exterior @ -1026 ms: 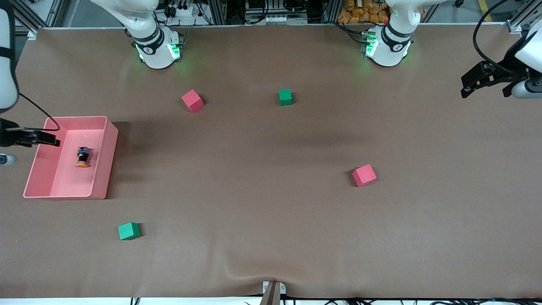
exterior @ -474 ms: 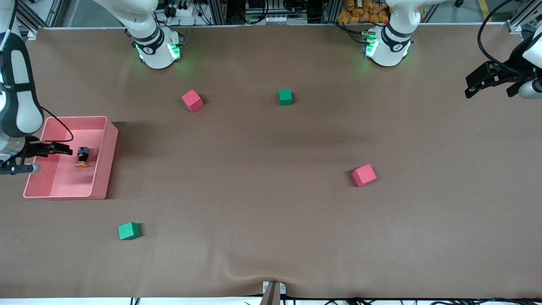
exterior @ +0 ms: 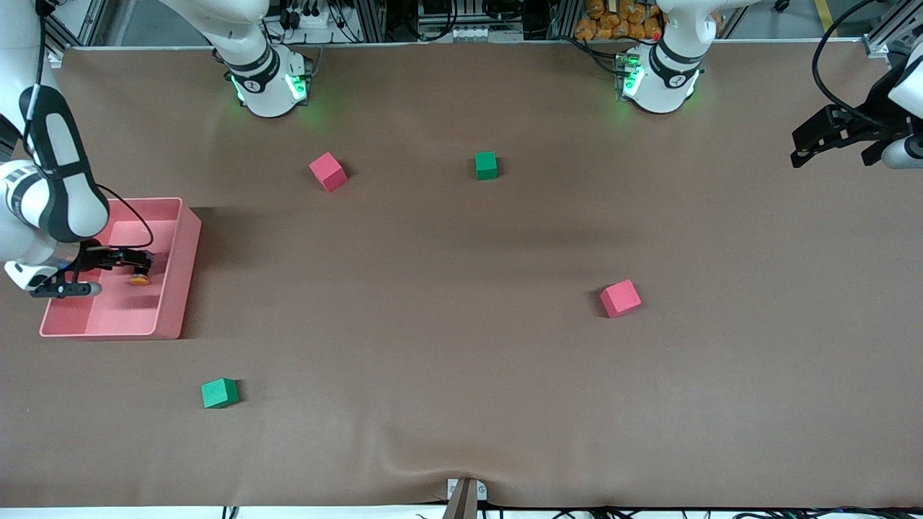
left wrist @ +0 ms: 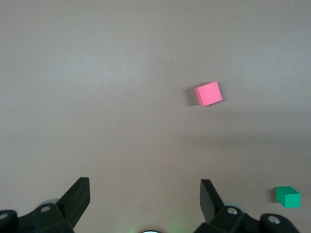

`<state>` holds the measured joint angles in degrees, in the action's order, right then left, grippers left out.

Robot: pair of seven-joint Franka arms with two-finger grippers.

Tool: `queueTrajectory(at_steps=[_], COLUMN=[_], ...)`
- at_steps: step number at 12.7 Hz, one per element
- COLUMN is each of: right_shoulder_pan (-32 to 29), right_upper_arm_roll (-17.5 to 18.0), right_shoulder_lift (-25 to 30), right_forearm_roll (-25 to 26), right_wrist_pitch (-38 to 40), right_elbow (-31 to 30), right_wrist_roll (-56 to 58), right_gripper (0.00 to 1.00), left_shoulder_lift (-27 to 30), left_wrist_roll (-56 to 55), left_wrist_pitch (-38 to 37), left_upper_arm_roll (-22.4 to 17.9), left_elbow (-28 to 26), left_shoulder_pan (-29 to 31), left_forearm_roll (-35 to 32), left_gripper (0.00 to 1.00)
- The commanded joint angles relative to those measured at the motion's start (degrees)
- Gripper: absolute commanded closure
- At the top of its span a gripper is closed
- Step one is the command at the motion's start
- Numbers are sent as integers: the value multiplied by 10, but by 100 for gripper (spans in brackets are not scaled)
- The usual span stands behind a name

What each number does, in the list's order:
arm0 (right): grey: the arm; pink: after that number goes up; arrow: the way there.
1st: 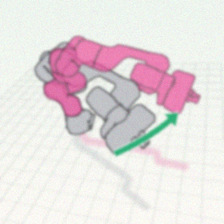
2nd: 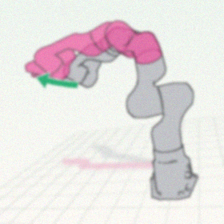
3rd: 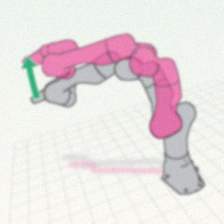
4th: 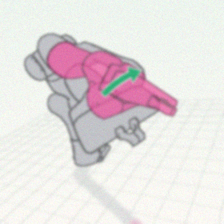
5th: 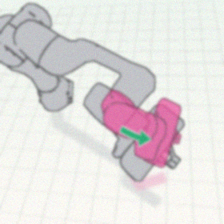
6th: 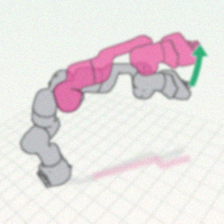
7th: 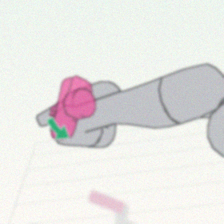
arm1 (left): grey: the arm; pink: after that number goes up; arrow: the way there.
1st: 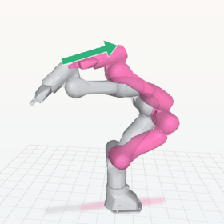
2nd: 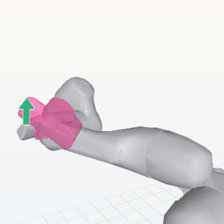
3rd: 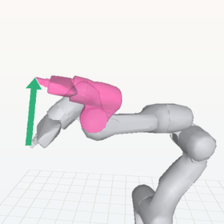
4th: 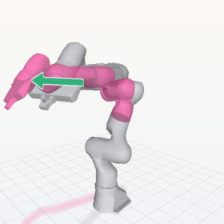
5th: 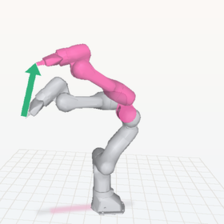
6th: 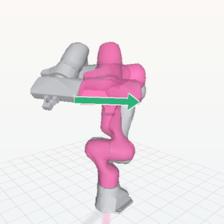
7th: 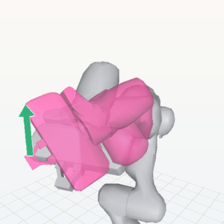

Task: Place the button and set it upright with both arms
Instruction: 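Close the right gripper around the yellow button's base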

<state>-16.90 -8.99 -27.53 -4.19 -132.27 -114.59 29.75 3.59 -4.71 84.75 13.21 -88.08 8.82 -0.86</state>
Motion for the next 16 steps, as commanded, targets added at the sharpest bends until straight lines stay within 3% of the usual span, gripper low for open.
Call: queueTrajectory(at_steps=[1,2,3,4,5,6,7,10,16], right_shoulder_pan=[-15,-22,-23,-23,-23,-20,-16,-18,-8], right_upper_arm_roll=[7,7,7,7,7,6,6,6,4], right_shoulder_lift=[-20,-30,-38,-41,-42,-41,-39,-37,-32], right_forearm_roll=[-15,-29,-47,-53,-53,-53,-53,-53,-45], right_wrist_pitch=[-44,-51,-57,-64,-65,-59,-51,18,228], right_elbow=[-7,-6,-6,-6,-6,-3,0,44,209], right_wrist_roll=[37,54,70,82,86,86,85,86,58], right_gripper=[0,1,10,34,67,93,100,100,100], left_shoulder_lift=[-7,-7,-7,-7,-7,-8,-9,-14,-15], left_wrist_roll=[2,2,1,1,1,1,1,1,1], left_wrist_pitch=[-6,-6,-6,-6,-4,-2,-2,2,2], left_upper_arm_roll=[2,2,2,3,2,3,2,3,2], left_elbow=[12,12,12,13,13,13,13,14,14], left_shoulder_pan=[4,4,3,3,3,3,4,4,6], left_forearm_roll=[8,8,8,8,8,8,8,8,15], left_gripper=[0,0,0,0,0,0,0,0,0])
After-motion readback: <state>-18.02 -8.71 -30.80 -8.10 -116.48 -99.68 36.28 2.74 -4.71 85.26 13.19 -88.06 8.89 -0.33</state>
